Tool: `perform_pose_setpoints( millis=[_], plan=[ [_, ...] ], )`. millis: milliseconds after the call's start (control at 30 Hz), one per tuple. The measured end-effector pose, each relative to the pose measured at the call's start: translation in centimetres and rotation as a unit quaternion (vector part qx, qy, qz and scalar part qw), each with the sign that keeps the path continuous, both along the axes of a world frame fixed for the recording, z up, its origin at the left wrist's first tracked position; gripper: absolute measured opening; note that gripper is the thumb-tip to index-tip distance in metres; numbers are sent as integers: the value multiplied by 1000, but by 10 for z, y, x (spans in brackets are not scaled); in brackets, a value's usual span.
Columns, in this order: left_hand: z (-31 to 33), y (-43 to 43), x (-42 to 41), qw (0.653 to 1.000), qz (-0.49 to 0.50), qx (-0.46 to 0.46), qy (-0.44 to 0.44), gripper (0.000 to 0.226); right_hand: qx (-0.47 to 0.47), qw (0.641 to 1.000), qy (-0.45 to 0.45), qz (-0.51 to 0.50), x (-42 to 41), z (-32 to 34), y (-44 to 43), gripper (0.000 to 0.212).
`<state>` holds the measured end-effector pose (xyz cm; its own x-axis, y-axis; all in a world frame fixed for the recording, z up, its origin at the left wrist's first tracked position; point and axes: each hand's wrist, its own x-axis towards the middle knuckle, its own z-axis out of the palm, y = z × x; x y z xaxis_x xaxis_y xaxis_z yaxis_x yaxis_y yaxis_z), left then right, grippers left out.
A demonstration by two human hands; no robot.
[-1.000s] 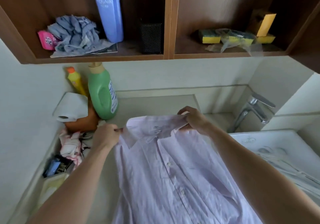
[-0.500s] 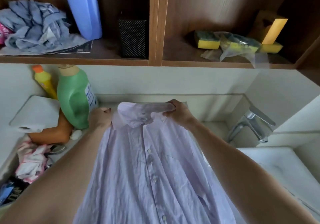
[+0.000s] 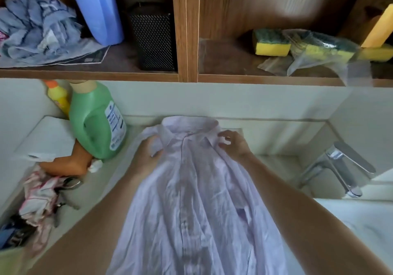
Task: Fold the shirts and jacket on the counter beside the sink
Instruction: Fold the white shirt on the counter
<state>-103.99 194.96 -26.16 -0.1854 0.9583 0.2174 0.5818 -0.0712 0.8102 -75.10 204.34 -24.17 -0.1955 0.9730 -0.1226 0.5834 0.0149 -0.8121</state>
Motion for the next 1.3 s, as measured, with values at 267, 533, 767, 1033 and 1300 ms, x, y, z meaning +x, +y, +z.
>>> perform_pose_setpoints(
  millis=[267, 533, 767, 1033, 1300],
  plan=[
    [-33, -48, 28, 908, -45, -293, 297, 53, -107, 983, -124, -77, 74, -36, -89, 76],
    [-8, -105, 90, 969, -179, -172, -14, 23, -213, 963, -167, -20, 126, -37, -179, 87],
    [-15, -117, 131, 883, -266, -313, 227, 42, -145, 975, -67, -158, 159, 15, -185, 28],
    [54, -135, 228, 872, -320, -349, -119, 69, -120, 965, 157, -173, 120, 78, -156, 33],
    [94, -110, 210, 872, -163, -226, -402, 26, -96, 946, 297, -84, 104, 82, -140, 51]
  ],
)
